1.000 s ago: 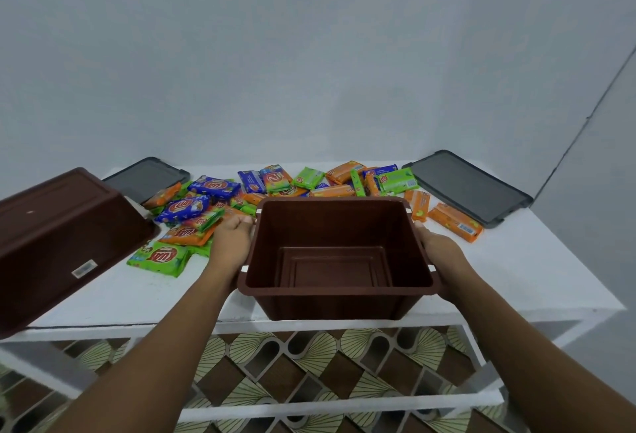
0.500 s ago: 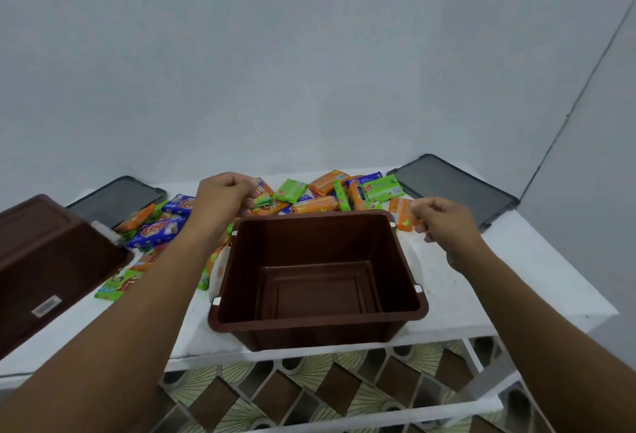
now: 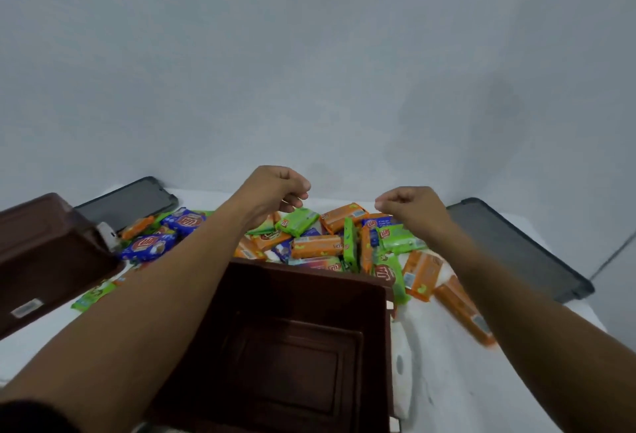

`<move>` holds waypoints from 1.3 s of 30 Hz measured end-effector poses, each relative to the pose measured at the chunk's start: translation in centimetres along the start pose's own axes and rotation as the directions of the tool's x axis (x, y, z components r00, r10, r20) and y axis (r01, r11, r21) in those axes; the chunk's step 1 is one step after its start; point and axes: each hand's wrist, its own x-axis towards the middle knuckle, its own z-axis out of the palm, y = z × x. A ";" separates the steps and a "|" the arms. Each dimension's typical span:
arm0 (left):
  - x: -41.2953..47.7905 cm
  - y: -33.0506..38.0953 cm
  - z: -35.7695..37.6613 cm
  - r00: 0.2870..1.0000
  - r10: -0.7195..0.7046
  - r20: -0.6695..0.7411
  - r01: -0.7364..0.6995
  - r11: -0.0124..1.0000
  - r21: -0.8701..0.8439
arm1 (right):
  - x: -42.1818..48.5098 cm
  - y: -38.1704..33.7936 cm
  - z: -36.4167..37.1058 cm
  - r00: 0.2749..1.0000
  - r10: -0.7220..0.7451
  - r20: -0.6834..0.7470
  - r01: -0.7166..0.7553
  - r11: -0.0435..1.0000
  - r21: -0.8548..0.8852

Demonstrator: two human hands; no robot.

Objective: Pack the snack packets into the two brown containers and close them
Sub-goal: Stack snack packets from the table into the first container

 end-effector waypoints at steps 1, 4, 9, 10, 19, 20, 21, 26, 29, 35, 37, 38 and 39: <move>0.5 -0.2 0.1 1.000 -0.014 -0.004 0.014 1.000 0.023 | 1.0 0.0 0.3 0.999 -0.021 0.030 0.022 0.999 -0.035; 2.1 -1.1 0.4 0.998 -0.068 -0.009 0.068 0.993 0.100 | 4.3 0.0 1.6 0.985 -0.063 0.160 0.092 0.979 -0.184; 5.0 -2.7 1.6 0.984 -0.163 -0.079 0.180 0.923 0.339 | 9.3 0.4 4.5 0.930 -0.057 0.362 0.200 0.907 -0.371; 5.6 -3.2 1.7 0.980 -0.172 -0.097 0.196 0.902 0.386 | 10.1 0.7 5.2 0.915 -0.041 0.402 0.220 0.885 -0.410; 8.6 -6.3 2.9 0.957 -0.209 -0.200 0.289 0.685 0.669 | 13.8 2.9 8.1 0.749 0.247 0.614 0.407 0.559 -0.722; 8.7 -6.6 3.0 0.957 -0.214 -0.198 0.289 0.619 0.730 | 14.1 2.9 8.3 0.743 0.263 0.616 0.413 0.544 -0.730; 8.7 -6.8 3.1 0.955 -0.220 -0.199 0.292 0.571 0.768 | 14.3 2.8 8.4 0.737 0.273 0.618 0.420 0.532 -0.735; 8.8 -7.0 3.3 0.919 -0.295 -0.262 0.390 0.571 0.723 | 15.2 3.6 8.3 0.790 0.226 0.571 0.410 0.497 -0.764; 9.4 -6.8 2.1 0.876 -0.423 -0.234 0.483 0.765 0.426 | 15.5 3.4 8.1 0.805 0.154 0.573 0.415 0.543 -0.730; 7.5 -4.4 0.7 0.844 -0.534 0.054 0.534 0.845 0.000 | 15.2 2.2 6.1 0.776 0.069 0.627 0.263 0.868 -0.421; 6.6 -4.0 -0.1 0.850 -0.502 0.158 0.522 0.843 -0.130 | 14.5 1.5 5.3 0.763 0.119 0.635 0.074 0.960 -0.269; 6.2 -3.8 -0.5 0.859 -0.473 0.196 0.508 0.838 -0.200 | 13.9 1.1 4.9 0.763 0.142 0.631 -0.014 0.979 -0.204; 6.0 -3.8 -0.8 0.872 -0.436 0.221 0.483 0.838 -0.254 | 13.4 0.6 4.5 0.761 0.155 0.630 -0.087 0.987 -0.139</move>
